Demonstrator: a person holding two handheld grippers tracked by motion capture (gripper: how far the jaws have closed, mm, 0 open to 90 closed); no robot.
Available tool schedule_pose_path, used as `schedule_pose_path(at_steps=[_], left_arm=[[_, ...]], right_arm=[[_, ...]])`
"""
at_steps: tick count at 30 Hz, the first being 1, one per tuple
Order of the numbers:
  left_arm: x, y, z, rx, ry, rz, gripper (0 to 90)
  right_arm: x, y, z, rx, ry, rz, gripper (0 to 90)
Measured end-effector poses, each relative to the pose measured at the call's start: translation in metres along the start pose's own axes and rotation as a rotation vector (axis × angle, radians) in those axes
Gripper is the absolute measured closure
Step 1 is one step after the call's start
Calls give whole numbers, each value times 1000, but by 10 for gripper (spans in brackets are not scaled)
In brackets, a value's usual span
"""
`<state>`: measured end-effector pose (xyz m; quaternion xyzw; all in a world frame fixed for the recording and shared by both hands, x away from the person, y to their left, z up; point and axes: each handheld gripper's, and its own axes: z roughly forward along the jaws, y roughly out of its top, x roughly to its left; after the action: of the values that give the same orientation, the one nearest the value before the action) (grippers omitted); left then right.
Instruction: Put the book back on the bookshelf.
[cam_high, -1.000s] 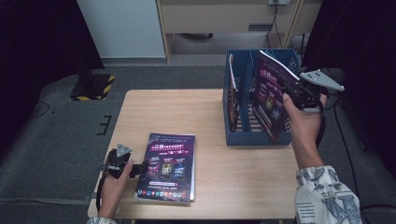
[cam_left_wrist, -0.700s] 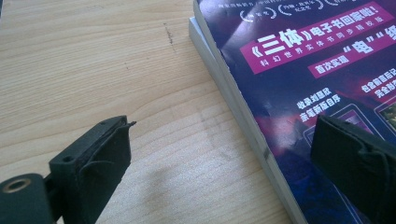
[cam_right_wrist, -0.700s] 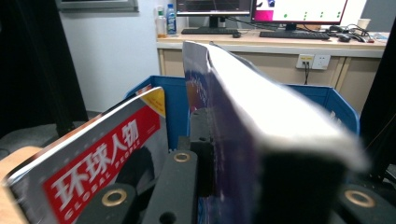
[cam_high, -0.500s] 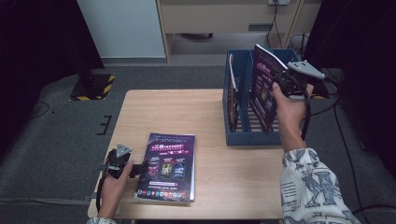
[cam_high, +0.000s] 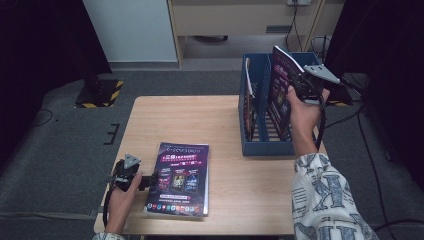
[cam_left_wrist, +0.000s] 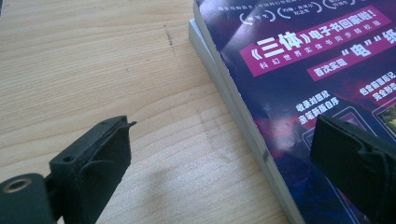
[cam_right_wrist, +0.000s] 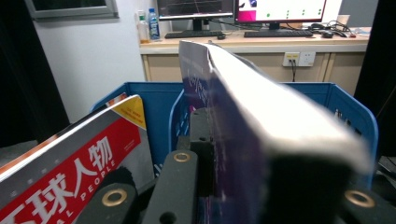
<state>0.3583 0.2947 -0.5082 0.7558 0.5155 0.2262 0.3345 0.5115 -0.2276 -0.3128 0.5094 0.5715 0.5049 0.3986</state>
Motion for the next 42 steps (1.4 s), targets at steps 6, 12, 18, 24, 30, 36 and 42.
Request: schedule_pose_path(at_steps=[6,12,18,24,30,36,42], left_arm=[[0,0,0,-2,0,-1,47],[0,0,0,1,0,2,48],[0,0,0,-2,0,-2,48],[0,0,0,0,-1,0,48],[-1,0,1,3,-1,3,48],[0,0,0,2,1,0,48],[0,0,0,1,1,-2,48]], right_arm=[[1,-5,7,-3,-4,0,840],[3,-9,11,-19,-2,6,840],[6,-15,15,-22,-3,2,840],[8,-25,18,-25,-11,-18,840],[6,-34,22,-24,-16,-3,840],[5,-41,25,-30,-23,3,840],[4,-49,27,-27,-29,4,840]])
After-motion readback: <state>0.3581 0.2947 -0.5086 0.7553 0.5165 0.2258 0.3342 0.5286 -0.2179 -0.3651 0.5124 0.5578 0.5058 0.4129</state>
